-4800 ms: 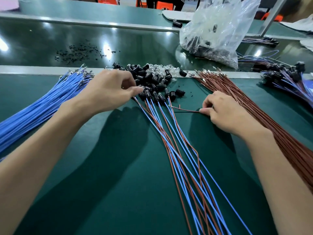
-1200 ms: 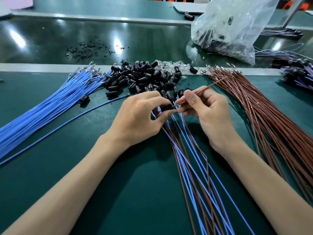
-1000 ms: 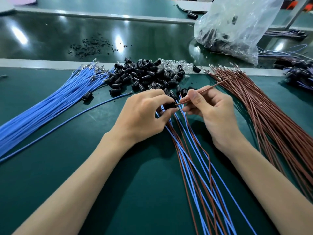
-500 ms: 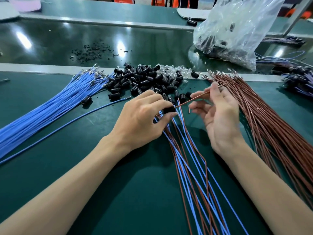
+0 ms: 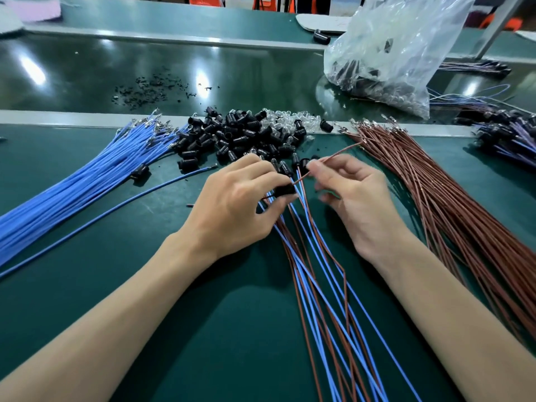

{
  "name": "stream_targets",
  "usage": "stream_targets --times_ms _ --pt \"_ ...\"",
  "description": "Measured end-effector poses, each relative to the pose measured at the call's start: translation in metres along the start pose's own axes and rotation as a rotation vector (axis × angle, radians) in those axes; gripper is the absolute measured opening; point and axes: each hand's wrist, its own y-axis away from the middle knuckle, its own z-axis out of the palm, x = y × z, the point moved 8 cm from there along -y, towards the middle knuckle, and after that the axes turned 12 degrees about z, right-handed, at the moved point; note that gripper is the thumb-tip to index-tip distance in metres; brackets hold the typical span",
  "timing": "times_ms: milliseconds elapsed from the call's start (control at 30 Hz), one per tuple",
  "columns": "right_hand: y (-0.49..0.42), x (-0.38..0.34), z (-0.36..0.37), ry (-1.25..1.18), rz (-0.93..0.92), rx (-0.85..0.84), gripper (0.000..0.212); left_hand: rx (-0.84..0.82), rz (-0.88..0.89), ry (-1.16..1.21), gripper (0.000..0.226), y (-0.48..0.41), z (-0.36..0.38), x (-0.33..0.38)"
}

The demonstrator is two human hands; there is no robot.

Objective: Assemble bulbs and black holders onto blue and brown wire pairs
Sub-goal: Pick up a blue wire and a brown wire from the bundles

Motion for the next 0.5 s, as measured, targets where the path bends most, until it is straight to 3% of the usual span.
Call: stream_targets --times_ms 100,233,400,500 --pt "0.002 0.0 0.009 0.106 0.001 -0.069 0.004 0.012 -0.019 -0.016 0.018 0.0 -0.002 -0.001" --pt "-0.006 0.004 -0.007 -0.225 0.071 0.024 0.012 -0.003 -0.057 0.003 0.021 0.001 -0.001 -0.002" --pt "-0.002 0.003 0.005 0.169 0.011 -0.08 0.018 0.001 -0.069 -0.018 0.019 0.001 -0.003 -0.001" --pt "-0.005 0.003 0.001 -0.01 0.075 -0.07 0.015 0.005 -0.058 -0.031 0.018 0.0 -0.004 0.0"
